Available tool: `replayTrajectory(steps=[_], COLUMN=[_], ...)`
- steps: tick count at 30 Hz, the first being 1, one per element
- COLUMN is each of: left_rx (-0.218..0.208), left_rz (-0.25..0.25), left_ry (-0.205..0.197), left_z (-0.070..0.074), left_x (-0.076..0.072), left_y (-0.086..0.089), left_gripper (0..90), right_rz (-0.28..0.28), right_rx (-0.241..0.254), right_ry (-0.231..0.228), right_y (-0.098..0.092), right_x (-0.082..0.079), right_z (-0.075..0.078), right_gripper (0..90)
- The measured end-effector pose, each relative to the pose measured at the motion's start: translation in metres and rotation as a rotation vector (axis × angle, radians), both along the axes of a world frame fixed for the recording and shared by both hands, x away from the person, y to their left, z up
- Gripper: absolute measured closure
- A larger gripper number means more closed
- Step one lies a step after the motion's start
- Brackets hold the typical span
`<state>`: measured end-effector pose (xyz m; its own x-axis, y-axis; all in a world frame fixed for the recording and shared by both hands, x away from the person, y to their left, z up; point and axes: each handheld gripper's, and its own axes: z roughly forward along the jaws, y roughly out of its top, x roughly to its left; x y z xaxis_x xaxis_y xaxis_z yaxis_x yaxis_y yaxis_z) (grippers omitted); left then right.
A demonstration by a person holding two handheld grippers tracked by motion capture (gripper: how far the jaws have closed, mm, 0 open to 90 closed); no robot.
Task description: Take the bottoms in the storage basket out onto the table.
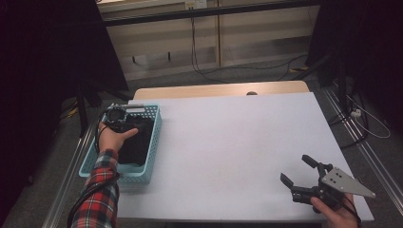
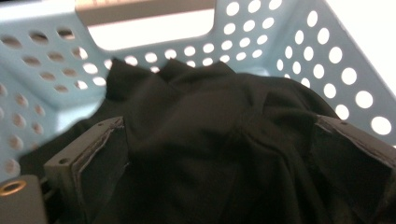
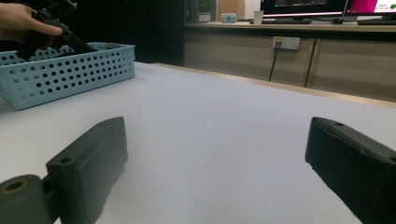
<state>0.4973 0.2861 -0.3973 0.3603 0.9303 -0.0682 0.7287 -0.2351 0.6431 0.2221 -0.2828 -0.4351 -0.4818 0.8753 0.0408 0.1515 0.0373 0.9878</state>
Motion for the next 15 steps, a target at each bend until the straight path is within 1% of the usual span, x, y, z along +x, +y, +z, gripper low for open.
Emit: replayTrajectory(steps=[1,2,3,6,7,8,9,11,12,13,15], left_rx=[-0.004,-0.007,0.003,-0.014,-0.016,-0.018,-0.013,0.001,0.007,0.014,0.022], left_rz=[-0.006,-0.013,-0.023,-0.016,-0.014,-0.02,-0.028,-0.027,-0.032,-0.026,-0.031], left_ry=[0.018,0.023,0.032,0.041,0.038,0.046,0.048,0.041,0.046,0.035,0.038], left_z=[-0.003,-0.006,-0.008,-0.017,-0.02,-0.022,-0.023,-0.026,-0.028,-0.031,-0.032], left_x=[-0.001,-0.001,-0.001,-0.002,-0.002,-0.001,0.0,0.0,0.001,0.002,0.003], left_y=[-0.001,-0.001,-0.002,-0.004,-0.004,-0.006,-0.007,-0.011,-0.013,-0.014,-0.015], left_gripper=[5.2,5.3,5.5,5.2,5.2,4.8,4.7,4.0,4.0,3.0,2.5], right_rz=[0.0,-0.002,-0.002,-0.002,-0.002,-0.002,-0.001,-0.002,-0.002,-0.003,-0.001], right_rx=[-0.003,-0.001,0.002,0.002,0.002,0.002,0.0,0.001,0.001,0.002,0.003], right_ry=[0.001,0.0,-0.001,0.0,0.0,-0.001,-0.003,-0.001,-0.001,-0.003,-0.003], right_y=[0.0,0.0,0.0,0.0,0.0,0.0,0.0,0.0,0.0,0.0,0.0], right_x=[0.0,0.0,0.0,0.0,0.0,0.0,0.0,0.0,0.0,0.0,0.0], right_z=[0.0,0.0,0.0,0.0,0.0,0.0,0.0,0.0,0.0,0.0,0.0], right_gripper=[5.3,5.3,5.3,5.3,5.3,5.3,5.3,5.3,5.3,5.3,5.3])
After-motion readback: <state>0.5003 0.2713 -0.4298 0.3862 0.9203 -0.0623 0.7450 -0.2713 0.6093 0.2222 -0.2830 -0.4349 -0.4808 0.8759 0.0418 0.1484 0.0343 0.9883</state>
